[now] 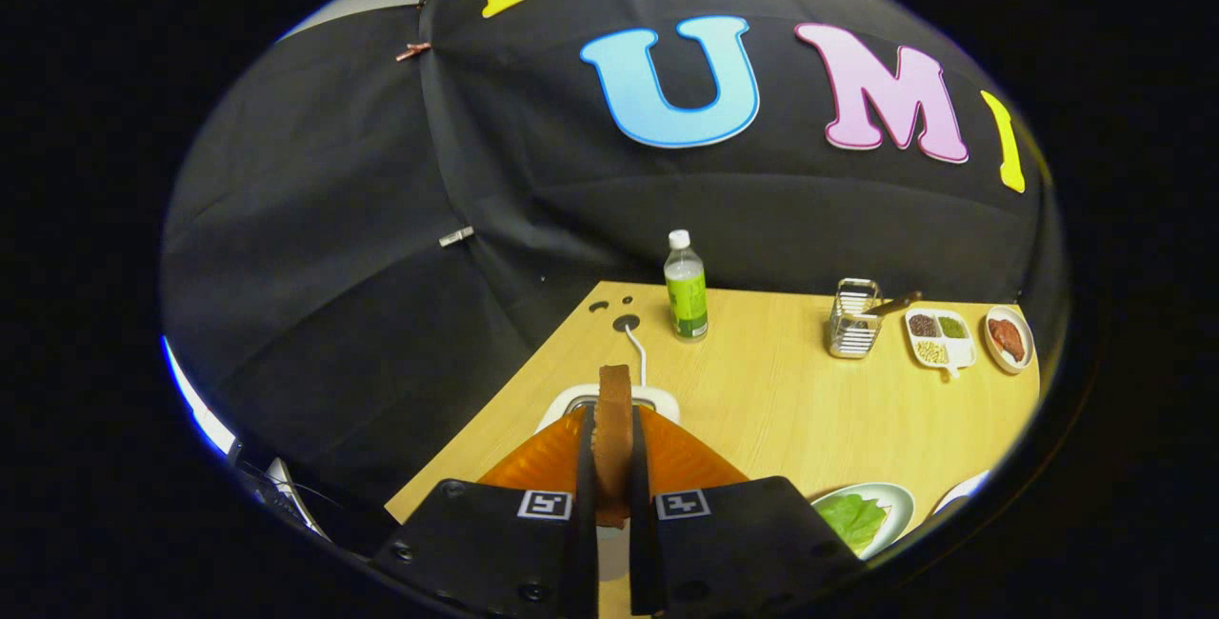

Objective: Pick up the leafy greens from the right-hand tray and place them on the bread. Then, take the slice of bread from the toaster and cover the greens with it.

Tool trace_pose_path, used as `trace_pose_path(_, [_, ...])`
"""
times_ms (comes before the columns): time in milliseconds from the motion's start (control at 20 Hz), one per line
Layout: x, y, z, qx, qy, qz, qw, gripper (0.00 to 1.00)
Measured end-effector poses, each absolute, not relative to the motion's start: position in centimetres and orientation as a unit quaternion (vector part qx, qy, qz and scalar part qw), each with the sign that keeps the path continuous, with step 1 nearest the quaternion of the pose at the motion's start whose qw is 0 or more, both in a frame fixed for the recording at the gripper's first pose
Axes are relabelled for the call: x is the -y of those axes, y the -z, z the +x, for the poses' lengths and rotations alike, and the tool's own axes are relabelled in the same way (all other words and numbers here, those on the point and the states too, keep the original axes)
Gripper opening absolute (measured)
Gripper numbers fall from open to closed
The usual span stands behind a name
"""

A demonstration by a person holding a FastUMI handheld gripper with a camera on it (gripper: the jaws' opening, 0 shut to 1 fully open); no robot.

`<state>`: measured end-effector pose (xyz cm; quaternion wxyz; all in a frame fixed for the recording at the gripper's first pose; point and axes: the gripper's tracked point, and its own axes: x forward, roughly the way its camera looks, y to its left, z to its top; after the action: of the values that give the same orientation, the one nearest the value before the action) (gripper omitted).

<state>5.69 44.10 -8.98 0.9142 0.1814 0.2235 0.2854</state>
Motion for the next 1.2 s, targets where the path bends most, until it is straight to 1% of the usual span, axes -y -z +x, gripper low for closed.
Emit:
trace_pose_path(250, [-37.7,6.3,5.7,-0.196,-0.264,0.213,0.920,0.17])
trace_pose_path(400, [-33.1,7.0,5.9,-0.189,-0.236,0.216,0.928,0.17])
trace_pose_path(550, [-29.0,9.7,5.7,-0.201,-0.208,0.213,0.933,0.17])
trace_pose_path(800, [-24.7,16.7,4.4,-0.240,-0.165,0.217,0.932,0.17])
trace_pose_path(1000, [-25.3,22.9,2.9,-0.286,-0.154,0.243,0.914,0.17])
trace_pose_path(1200, [-27.5,26.3,2.4,-0.314,-0.153,0.314,0.883,0.17])
